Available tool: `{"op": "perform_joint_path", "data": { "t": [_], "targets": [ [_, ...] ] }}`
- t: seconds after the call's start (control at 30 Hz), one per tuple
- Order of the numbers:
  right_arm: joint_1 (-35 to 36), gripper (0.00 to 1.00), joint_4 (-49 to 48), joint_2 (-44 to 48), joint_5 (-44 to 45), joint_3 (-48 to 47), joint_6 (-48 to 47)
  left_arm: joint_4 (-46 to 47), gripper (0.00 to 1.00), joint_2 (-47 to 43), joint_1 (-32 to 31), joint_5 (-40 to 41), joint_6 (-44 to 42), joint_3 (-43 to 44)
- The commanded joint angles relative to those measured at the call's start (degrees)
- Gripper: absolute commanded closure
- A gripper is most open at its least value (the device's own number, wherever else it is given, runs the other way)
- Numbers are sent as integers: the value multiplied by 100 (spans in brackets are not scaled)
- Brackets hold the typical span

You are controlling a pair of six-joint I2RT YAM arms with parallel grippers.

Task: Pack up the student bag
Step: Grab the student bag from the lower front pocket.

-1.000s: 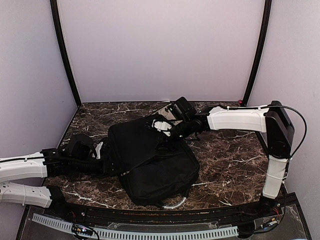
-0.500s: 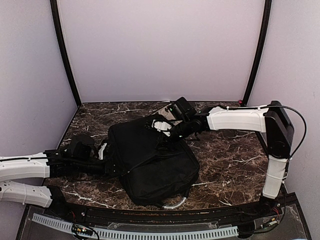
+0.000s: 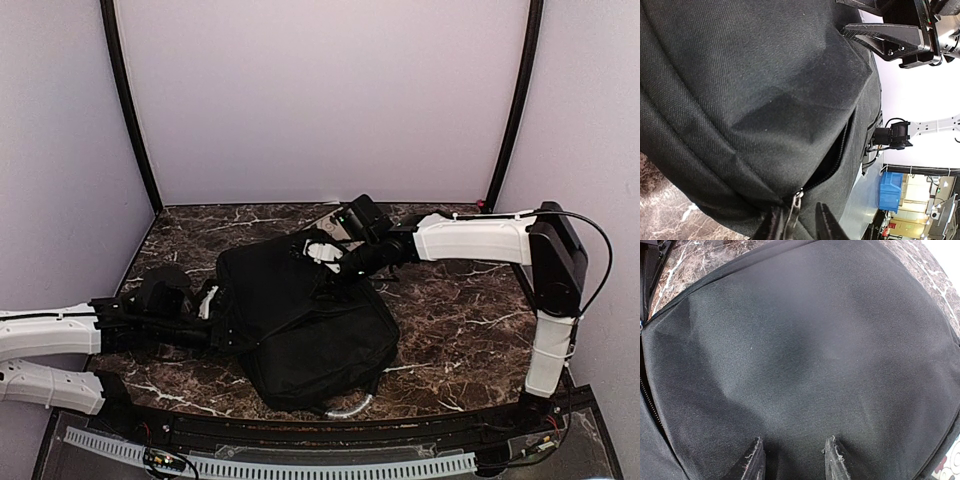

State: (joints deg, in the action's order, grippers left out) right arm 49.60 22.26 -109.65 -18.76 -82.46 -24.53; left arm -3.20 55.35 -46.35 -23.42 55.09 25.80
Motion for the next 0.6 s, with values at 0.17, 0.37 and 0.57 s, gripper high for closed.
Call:
{"op": "perform_joint_path", "data": {
  "t": [0.17,0.37,0.57],
  "targets": [
    [67,59,383,-285,267,167,-60,-117,94,101,21,10,-209,314],
    [84,59,384,-268,264,169,-60,-32,100,467,19,-75,-410,638],
    [117,59,401,-292,246,175,-59,88,100,1036,-102,-364,-822,1188]
  ]
}}
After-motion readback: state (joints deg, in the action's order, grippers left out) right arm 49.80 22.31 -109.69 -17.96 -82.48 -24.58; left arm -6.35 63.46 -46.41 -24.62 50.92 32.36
